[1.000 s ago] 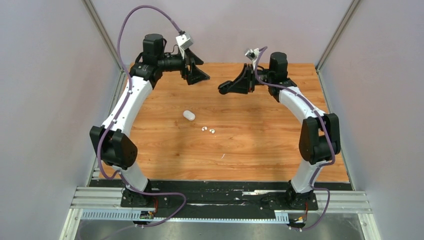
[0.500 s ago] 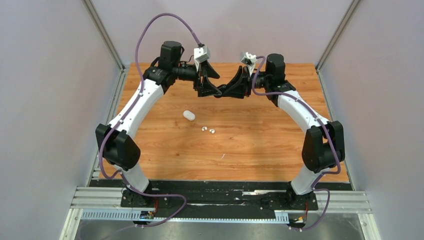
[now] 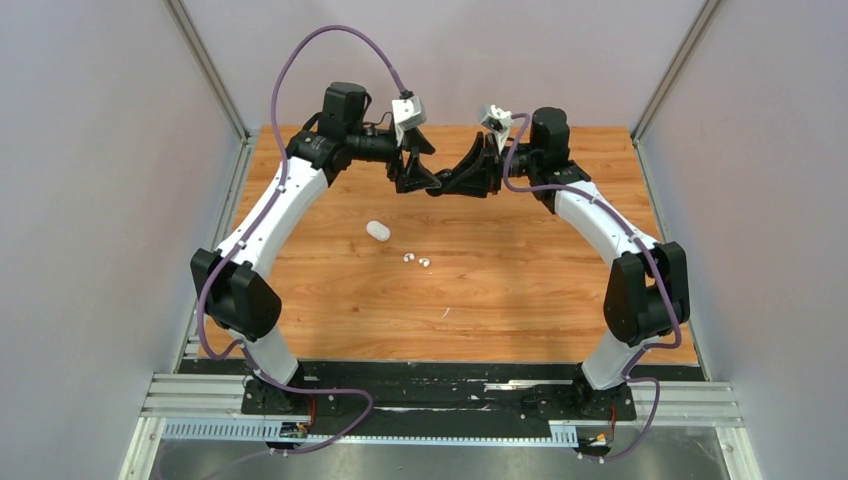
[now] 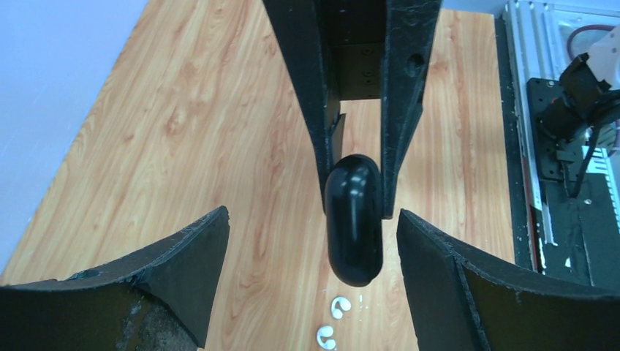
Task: Insert the wireless bluetooth earbuds into the charging case
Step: Close the charging case with the earbuds at the center of the board.
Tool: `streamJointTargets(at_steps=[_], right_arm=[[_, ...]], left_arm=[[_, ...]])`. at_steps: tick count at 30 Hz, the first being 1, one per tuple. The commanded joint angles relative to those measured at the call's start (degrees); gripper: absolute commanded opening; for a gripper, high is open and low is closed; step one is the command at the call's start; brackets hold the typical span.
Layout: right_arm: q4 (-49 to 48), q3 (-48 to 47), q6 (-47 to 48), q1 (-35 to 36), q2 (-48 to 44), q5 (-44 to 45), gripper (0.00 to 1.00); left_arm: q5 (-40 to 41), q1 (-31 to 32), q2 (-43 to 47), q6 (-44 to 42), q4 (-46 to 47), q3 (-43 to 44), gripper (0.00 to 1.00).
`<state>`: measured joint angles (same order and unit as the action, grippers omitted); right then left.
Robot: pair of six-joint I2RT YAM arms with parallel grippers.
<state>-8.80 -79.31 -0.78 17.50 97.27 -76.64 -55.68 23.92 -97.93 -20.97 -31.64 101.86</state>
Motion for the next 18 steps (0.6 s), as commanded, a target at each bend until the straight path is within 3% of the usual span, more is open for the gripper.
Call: streamJointTargets(at_steps=[1,18], right_arm=[[-0.35,-0.21,2.56,0.46,-3.02,-1.77,0.01],[0.71,1.01,4.29,0.53,-4.13,-1.49,0.01]], left_arm=[[2.81,0.07,-0.41,-1.82,-0.35,2.46,0.89],[7.10,-0.20,-0.34,-1.15,0.04,4.35,0.88]])
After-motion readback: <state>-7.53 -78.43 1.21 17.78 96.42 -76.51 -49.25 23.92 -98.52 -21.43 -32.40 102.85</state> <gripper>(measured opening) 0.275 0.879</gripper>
